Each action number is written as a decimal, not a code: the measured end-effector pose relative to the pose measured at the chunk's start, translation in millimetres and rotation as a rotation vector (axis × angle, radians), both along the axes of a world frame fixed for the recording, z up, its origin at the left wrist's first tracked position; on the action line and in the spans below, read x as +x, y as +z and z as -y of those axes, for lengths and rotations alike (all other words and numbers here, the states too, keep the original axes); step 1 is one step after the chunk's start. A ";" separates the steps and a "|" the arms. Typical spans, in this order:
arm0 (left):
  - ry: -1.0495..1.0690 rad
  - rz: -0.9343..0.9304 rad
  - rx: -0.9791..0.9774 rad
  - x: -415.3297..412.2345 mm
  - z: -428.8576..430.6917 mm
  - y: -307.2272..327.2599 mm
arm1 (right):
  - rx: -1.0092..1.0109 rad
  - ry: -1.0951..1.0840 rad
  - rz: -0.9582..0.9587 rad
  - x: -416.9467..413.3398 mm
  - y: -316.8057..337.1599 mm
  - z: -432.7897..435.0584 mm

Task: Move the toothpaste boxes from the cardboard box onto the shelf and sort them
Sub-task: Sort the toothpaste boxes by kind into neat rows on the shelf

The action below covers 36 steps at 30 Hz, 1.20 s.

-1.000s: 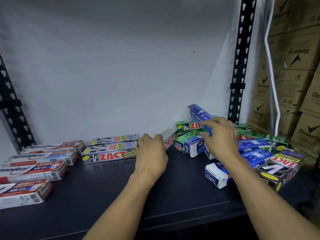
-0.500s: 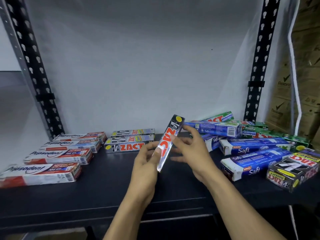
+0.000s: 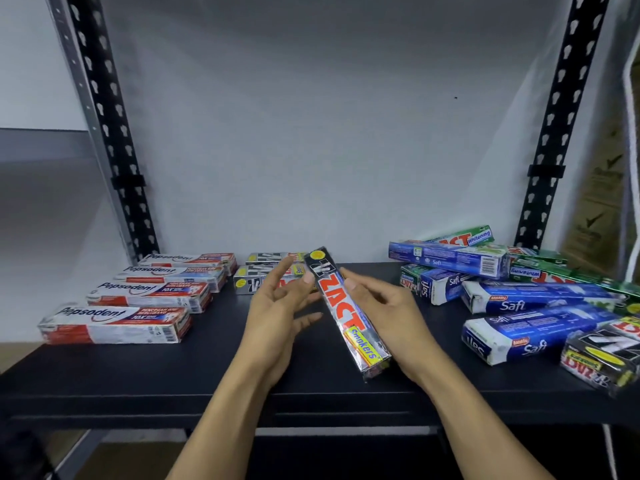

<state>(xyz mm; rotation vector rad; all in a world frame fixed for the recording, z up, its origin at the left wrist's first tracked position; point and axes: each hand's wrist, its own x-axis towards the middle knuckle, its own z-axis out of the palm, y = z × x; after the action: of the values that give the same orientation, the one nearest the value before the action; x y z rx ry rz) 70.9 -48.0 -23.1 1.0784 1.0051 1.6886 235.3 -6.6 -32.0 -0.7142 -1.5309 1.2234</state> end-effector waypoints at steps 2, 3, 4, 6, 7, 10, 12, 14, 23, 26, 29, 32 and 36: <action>-0.045 -0.002 -0.035 -12.1 1.4 0.3 | 0.023 0.017 0.053 -7.0 3.2 1.0; -0.063 -0.003 -0.051 -18.8 2.3 0.2 | 0.053 0.028 0.109 -11.4 4.7 0.8; -0.073 0.003 -0.064 -25.2 3.4 0.4 | 0.088 0.046 0.171 -16.1 5.6 0.0; -0.075 0.029 -0.081 -37.3 6.5 -0.5 | 0.157 0.071 0.300 -23.0 9.8 0.7; -0.066 0.034 -0.084 -42.3 8.9 -1.7 | 0.186 0.072 0.362 -24.4 13.1 1.7; 0.024 0.030 -0.069 -56.0 16.3 -7.1 | 0.190 0.138 0.461 -20.1 22.2 8.0; 0.140 0.016 -0.082 -66.4 20.0 -9.5 | 0.195 0.193 0.553 -12.8 23.2 10.4; 0.264 -0.041 -0.117 -75.2 22.3 -10.6 | 0.259 0.183 0.697 -5.7 17.2 8.5; 0.586 -0.664 -0.194 -63.4 30.6 -19.4 | 0.420 -0.214 0.686 9.0 -18.8 6.3; 0.619 -0.729 -0.235 -62.9 27.8 -21.1 | 0.417 -0.265 0.648 7.5 -19.9 7.1; 0.637 -0.781 -0.216 -63.0 29.2 -20.0 | 0.417 -0.264 0.570 6.8 -18.7 10.9; 0.733 -0.845 -0.217 -62.1 30.0 -22.4 | 0.414 -0.266 0.498 4.2 -17.5 20.0; 0.734 -0.780 -0.240 -49.1 43.9 -19.3 | 0.490 -0.113 0.441 0.1 -19.8 34.7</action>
<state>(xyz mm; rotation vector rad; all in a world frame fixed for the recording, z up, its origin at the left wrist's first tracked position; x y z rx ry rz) 21.8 -91.9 -42.4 1.3242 2.2576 1.6107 235.5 -41.3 -51.8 -0.7530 -2.0226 0.5823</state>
